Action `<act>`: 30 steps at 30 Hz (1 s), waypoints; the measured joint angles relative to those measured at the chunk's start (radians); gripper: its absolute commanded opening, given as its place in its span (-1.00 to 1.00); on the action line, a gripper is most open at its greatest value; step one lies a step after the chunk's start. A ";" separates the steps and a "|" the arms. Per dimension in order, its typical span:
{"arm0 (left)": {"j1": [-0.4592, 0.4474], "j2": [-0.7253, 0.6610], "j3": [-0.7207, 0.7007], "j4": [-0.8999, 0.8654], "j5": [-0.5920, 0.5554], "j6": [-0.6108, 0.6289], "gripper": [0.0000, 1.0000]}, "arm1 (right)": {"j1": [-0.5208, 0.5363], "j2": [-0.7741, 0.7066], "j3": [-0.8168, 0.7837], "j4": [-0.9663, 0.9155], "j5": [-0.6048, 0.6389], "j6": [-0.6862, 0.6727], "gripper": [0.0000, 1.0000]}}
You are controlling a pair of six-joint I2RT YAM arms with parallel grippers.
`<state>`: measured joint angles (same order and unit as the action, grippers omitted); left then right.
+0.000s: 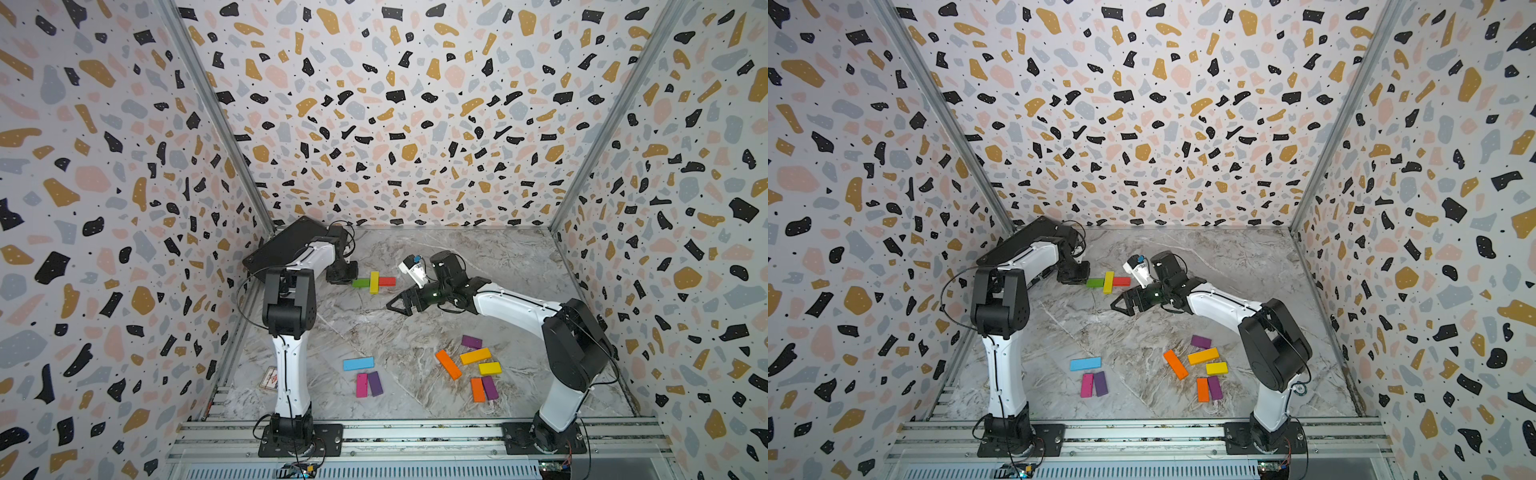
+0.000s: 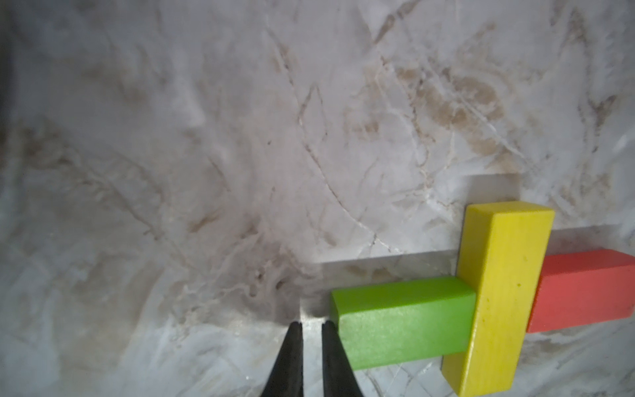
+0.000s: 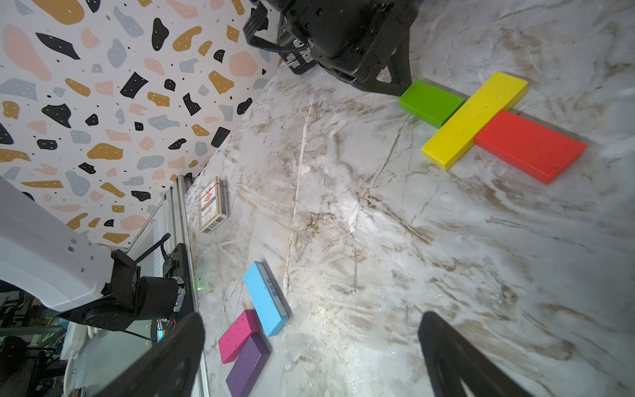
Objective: Assemble the letter t with building blocks
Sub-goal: Adjust the building block at the center of the board.
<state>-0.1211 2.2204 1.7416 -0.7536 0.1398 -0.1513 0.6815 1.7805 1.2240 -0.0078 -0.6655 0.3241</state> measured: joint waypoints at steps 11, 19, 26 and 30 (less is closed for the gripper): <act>-0.004 0.000 0.000 0.000 0.000 -0.002 -0.72 | 0.000 0.000 0.000 0.000 0.000 0.001 0.99; -0.004 0.012 0.025 -0.004 -0.024 -0.001 -0.71 | 0.000 0.001 0.000 0.000 0.000 0.001 0.99; -0.004 0.023 0.058 -0.011 -0.038 0.002 -0.71 | 0.000 0.001 0.000 0.000 -0.001 0.001 0.99; -0.005 0.024 0.058 -0.014 -0.043 0.002 -0.71 | 0.000 0.001 0.000 0.001 -0.001 0.001 0.99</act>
<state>-0.1261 2.2444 1.8000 -0.7673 0.0963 -0.1490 0.6815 1.7813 1.2240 -0.0071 -0.6662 0.3248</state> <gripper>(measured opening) 0.144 0.995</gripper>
